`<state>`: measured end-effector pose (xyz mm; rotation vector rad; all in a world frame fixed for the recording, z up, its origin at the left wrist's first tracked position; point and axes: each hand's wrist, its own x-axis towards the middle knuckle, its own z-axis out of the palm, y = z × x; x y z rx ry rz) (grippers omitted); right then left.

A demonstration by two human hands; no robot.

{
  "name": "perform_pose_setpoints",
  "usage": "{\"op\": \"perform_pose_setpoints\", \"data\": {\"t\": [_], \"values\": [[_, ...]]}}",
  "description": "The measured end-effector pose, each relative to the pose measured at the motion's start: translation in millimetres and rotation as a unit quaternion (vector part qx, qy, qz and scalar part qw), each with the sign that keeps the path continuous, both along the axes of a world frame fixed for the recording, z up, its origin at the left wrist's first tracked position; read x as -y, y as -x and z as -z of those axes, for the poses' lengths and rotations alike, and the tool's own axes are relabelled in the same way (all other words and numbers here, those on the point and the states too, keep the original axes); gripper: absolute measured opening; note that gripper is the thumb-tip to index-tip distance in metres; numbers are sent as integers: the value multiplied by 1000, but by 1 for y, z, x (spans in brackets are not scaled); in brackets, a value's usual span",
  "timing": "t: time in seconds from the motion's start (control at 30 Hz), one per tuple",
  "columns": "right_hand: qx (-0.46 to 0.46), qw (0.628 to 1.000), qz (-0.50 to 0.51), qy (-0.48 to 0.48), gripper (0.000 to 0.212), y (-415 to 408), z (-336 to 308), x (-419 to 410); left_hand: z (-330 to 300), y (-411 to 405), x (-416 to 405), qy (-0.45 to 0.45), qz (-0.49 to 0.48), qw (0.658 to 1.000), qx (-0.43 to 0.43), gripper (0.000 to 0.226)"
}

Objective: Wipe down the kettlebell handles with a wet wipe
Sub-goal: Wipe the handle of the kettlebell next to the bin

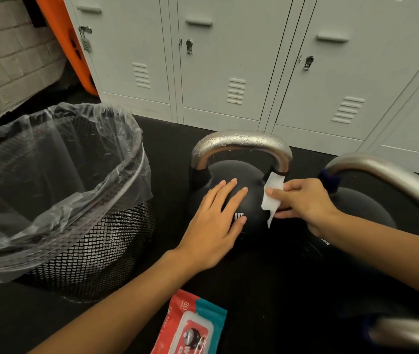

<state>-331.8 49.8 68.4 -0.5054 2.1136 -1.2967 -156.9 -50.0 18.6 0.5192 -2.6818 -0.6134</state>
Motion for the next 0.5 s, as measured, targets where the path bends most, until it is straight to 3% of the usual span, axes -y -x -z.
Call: {"op": "perform_pose_setpoints", "data": {"t": [0.17,0.5], "values": [[134,985,102,28,32,-11,1,15,0,0,0,7,0,1000,2,56],[153,987,54,-4,34,-4,-2,9,1,0,0,8,0,1000,-7,56]]}}
